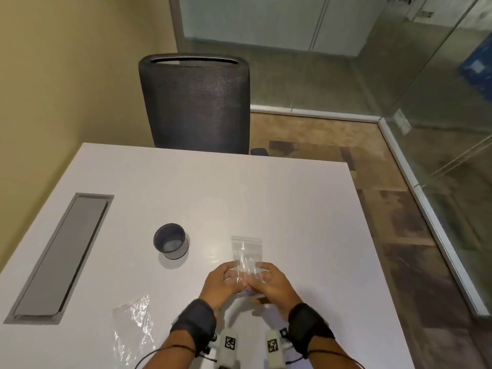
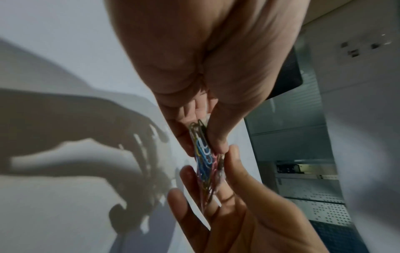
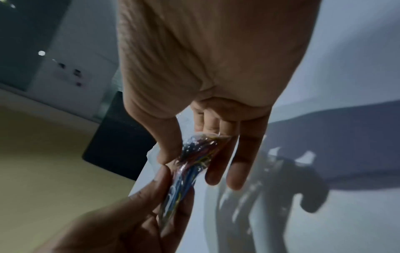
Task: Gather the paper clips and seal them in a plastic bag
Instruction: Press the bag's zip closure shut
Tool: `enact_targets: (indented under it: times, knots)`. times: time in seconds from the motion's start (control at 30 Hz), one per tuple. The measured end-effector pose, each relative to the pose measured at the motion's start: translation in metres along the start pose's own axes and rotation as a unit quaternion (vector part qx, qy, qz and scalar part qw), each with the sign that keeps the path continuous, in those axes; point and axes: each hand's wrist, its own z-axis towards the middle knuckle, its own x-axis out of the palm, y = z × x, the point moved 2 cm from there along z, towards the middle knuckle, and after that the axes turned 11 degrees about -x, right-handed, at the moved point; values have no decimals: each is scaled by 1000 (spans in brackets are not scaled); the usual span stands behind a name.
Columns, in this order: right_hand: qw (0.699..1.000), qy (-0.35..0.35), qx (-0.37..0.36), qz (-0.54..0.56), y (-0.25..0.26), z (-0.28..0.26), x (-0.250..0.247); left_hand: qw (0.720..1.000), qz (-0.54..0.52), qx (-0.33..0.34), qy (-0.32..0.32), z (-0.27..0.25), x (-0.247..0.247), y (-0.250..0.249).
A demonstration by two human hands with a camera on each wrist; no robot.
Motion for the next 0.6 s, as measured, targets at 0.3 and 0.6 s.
enact_targets:
  times: [0.3, 0.6]
  knots:
    - [994, -91, 12, 54, -19, 46, -1, 996, 58, -23, -60, 71, -1, 13]
    - [915, -119, -78, -378, -52, 32, 4, 991, 76, -30, -108, 46, -23, 50]
